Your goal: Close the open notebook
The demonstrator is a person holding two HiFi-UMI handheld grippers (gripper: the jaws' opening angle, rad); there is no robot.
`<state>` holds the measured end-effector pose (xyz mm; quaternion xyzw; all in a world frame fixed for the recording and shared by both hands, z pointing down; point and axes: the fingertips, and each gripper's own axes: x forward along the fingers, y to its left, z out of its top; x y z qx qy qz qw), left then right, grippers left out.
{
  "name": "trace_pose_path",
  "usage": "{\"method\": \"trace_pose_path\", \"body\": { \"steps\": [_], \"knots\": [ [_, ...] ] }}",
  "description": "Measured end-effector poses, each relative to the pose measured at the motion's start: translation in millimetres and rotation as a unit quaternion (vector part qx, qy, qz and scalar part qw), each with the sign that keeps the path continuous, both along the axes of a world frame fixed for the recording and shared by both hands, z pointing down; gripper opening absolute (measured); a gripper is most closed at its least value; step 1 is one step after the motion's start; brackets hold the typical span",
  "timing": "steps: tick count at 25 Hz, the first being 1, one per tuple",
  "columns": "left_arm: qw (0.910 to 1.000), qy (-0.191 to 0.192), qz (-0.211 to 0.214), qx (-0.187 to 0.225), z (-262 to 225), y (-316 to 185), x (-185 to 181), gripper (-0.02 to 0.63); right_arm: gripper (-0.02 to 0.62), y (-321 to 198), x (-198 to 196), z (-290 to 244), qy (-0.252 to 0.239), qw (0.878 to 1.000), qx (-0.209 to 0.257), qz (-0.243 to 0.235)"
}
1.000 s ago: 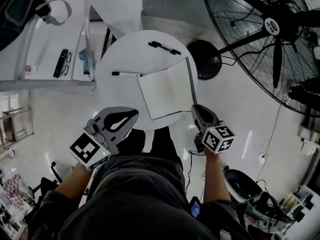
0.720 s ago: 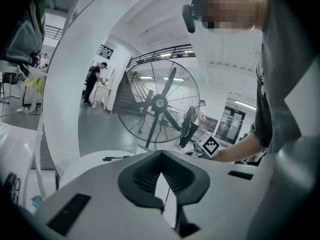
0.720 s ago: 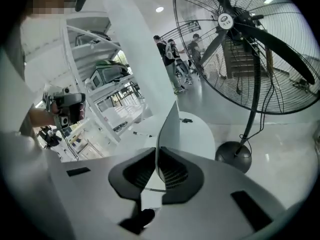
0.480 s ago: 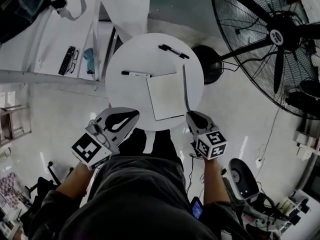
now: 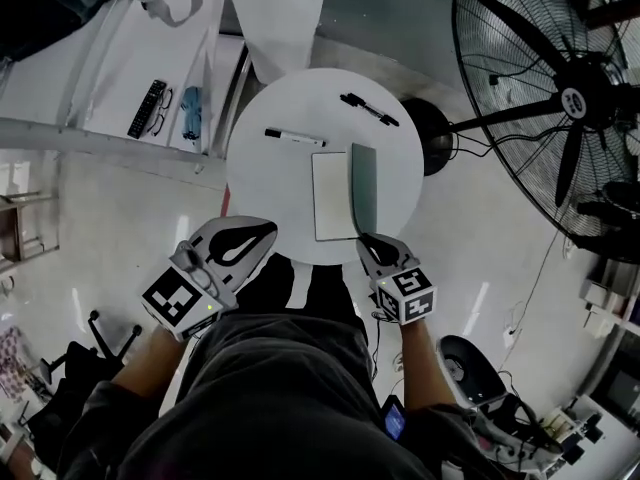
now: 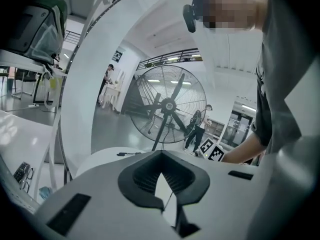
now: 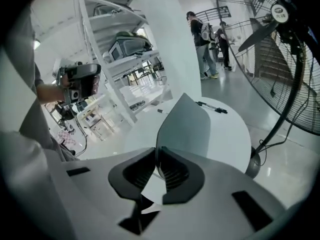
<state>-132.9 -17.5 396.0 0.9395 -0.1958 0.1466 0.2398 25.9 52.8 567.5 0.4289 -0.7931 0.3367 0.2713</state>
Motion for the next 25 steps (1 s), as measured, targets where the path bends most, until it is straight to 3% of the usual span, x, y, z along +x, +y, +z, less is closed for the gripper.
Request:
{"method": "trace_pose_path", "body": {
  "steps": [7,25],
  "knots": [
    [0.9997,-0.006,-0.021,-0.009,9.3,-5.0,-23.8,0.014,0.043,-0.8,-28.4,26.0,0.008,0.999,-0.027,-0.043],
    [0.9968,-0.017,-0.069,-0.035,31.9,-14.8,-66.6,0.014,0.064,-3.2,-67.5,93.7,0.031,0.990,-0.099,-0.099]
  ]
}}
